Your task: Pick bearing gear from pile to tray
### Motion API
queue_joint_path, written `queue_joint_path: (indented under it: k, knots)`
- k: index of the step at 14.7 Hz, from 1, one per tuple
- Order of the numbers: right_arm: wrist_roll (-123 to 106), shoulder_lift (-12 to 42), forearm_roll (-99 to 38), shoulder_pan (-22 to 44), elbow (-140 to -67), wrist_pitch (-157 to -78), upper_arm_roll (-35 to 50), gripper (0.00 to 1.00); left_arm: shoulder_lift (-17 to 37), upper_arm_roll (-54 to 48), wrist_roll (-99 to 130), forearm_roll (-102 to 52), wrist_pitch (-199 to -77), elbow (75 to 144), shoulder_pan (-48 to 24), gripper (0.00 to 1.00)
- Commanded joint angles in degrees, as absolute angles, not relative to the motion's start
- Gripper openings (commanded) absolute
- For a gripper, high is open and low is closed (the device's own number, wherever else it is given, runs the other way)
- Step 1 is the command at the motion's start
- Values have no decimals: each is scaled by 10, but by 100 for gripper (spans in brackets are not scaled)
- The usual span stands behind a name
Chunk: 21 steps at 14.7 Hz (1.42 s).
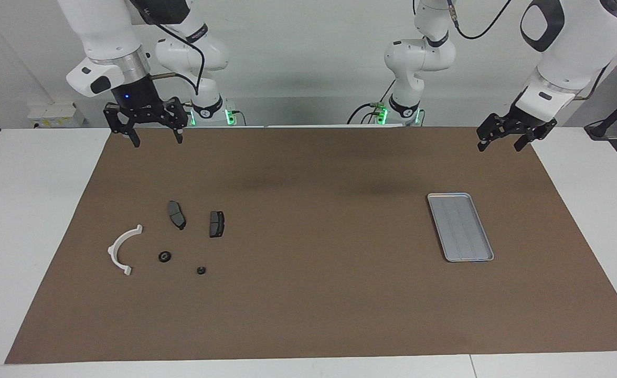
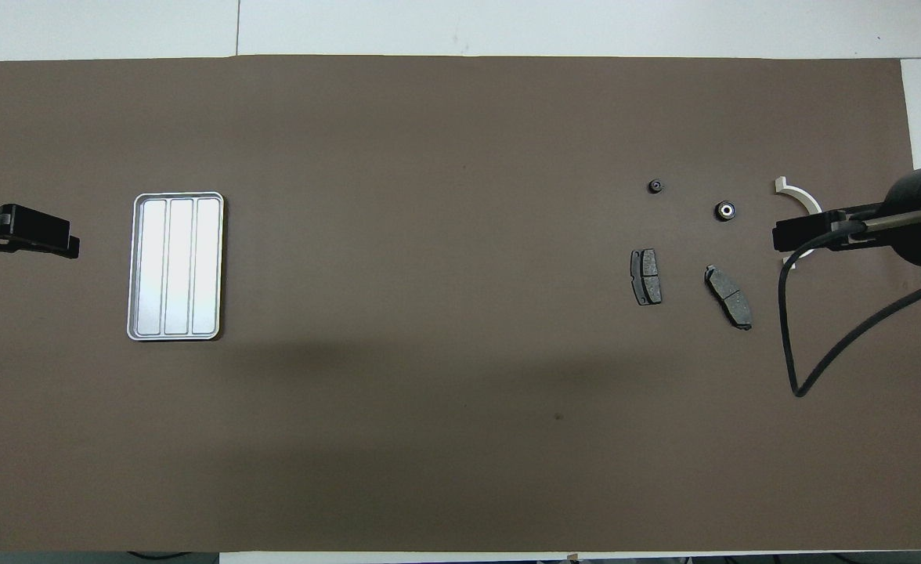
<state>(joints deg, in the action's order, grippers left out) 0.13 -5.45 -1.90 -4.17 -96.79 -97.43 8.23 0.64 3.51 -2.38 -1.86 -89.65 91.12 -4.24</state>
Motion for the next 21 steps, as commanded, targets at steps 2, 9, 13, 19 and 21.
queue_joint_path:
  k: [2, 9, 13, 19, 21]
  knots:
    - [-10, -65, -34, -47, -977, -975, 86, 100, -1, 41, -27, -22, -888, 912, -49, 100]
    - [-13, -67, -34, -53, -982, -962, 86, 100, 0, 41, -27, -22, -888, 912, -49, 100]
    - [-16, -67, -33, -51, -982, -962, 85, 100, 0, 40, -27, -22, -888, 912, -49, 100]
    - [-23, -68, -33, -55, -983, -962, 85, 100, 0, 41, -27, -22, -888, 912, -48, 100]
    - [-21, -71, -33, -54, -986, -959, 84, 100, -1, 41, -27, -22, -888, 912, -49, 100]
